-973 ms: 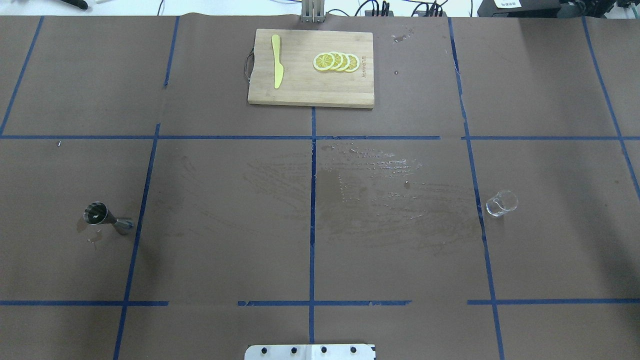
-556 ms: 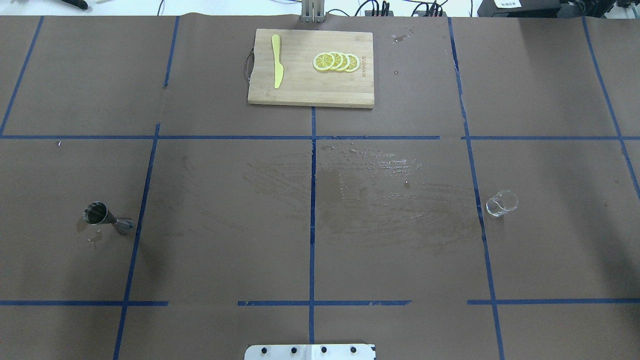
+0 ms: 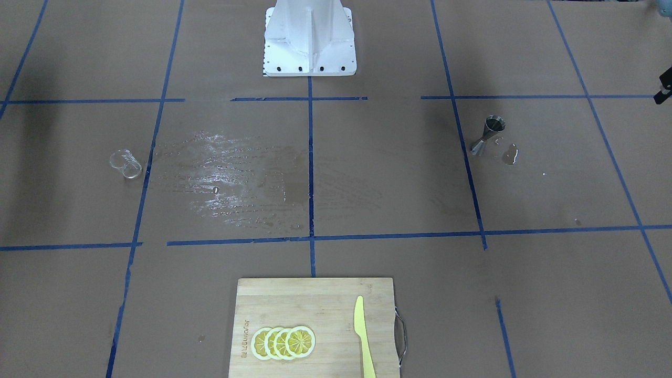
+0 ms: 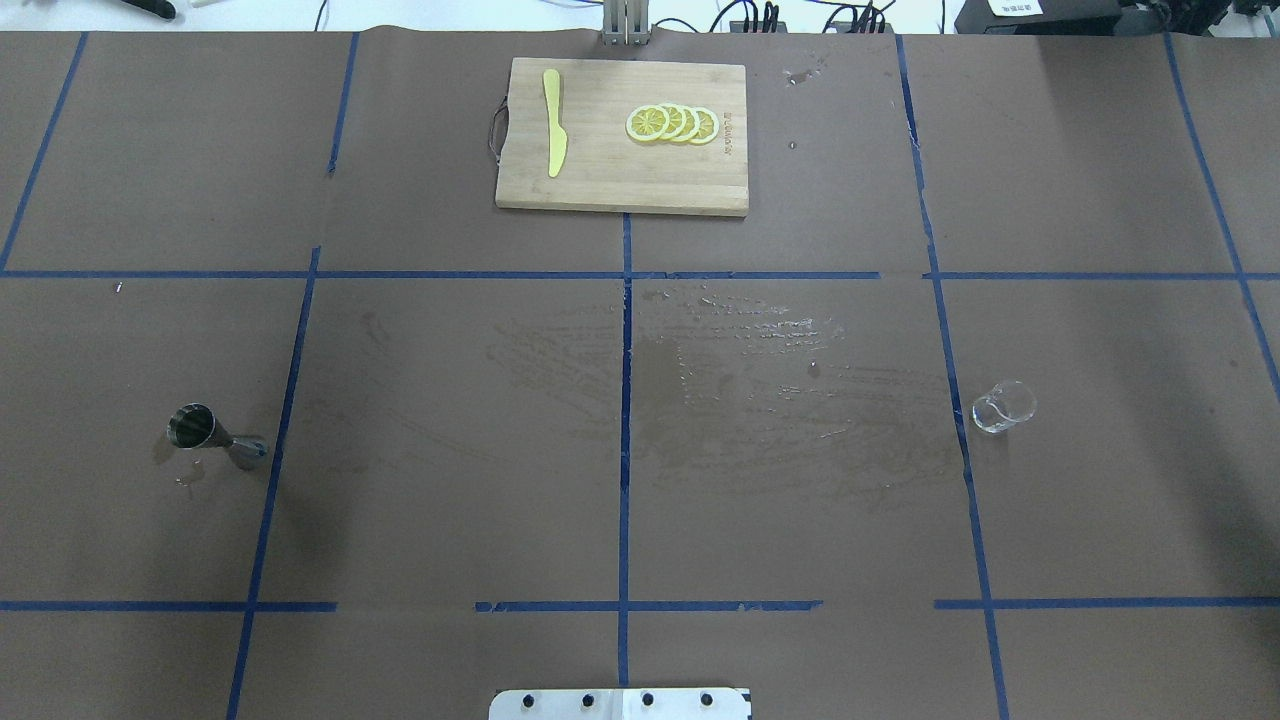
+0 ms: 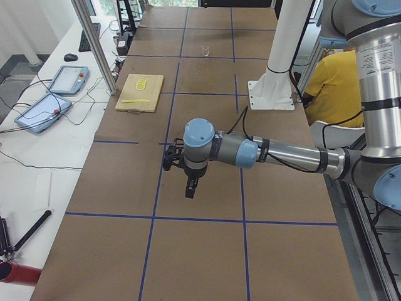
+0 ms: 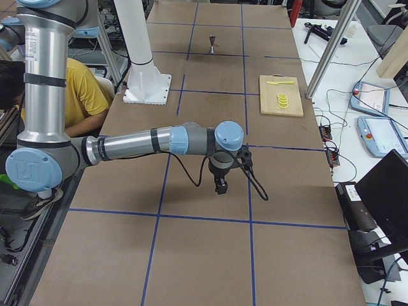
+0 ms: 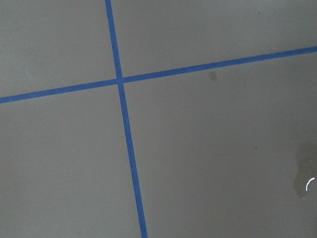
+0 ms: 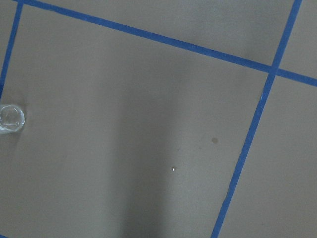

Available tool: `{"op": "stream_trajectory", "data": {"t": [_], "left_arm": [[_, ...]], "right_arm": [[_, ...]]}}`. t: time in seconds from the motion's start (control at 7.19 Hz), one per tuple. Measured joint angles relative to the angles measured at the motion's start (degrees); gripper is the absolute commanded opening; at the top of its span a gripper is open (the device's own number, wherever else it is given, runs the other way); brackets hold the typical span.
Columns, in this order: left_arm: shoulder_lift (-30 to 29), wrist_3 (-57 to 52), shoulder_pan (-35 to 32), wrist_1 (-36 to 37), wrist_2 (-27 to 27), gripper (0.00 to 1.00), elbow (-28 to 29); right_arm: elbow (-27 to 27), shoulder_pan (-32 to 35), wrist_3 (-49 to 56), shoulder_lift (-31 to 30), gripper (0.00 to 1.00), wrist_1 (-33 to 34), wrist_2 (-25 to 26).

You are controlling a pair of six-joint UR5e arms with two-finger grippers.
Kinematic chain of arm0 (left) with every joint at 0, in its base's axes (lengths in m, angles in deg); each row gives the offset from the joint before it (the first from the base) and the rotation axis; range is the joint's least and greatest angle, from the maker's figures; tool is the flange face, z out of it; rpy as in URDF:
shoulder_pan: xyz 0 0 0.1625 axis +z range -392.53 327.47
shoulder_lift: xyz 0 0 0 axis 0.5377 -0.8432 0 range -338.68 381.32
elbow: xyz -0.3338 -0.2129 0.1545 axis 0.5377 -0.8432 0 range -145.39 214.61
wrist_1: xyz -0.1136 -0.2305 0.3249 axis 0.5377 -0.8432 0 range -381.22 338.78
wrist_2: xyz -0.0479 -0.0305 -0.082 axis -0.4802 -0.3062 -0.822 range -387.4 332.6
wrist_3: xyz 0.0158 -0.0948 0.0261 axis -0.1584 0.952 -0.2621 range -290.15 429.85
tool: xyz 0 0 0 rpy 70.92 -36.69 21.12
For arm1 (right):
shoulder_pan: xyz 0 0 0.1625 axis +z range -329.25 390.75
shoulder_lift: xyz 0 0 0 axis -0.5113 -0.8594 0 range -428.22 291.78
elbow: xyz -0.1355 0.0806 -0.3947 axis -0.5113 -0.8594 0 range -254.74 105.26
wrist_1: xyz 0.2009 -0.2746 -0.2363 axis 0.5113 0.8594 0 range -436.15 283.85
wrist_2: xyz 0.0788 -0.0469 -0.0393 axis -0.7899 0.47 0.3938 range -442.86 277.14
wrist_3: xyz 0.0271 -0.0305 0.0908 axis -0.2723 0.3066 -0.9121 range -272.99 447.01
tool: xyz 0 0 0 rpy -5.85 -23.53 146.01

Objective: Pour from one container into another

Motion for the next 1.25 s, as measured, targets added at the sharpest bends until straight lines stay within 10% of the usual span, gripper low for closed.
{"op": "stream_trajectory", "data": {"t": [0.42,1.25], "left_arm": [[-6.9,-8.4,-3.5,12.0,3.7,1.0,2.7],[-7.8,-6.3,-3.9,4.1,3.2,1.0,9.9]], "right_arm": [[0.2,0.0,-0.1,0.4,1.0,0.0,-0.1],[1.9,0.1,-2.2,1.3,1.0,-0.3,6.4]]}}
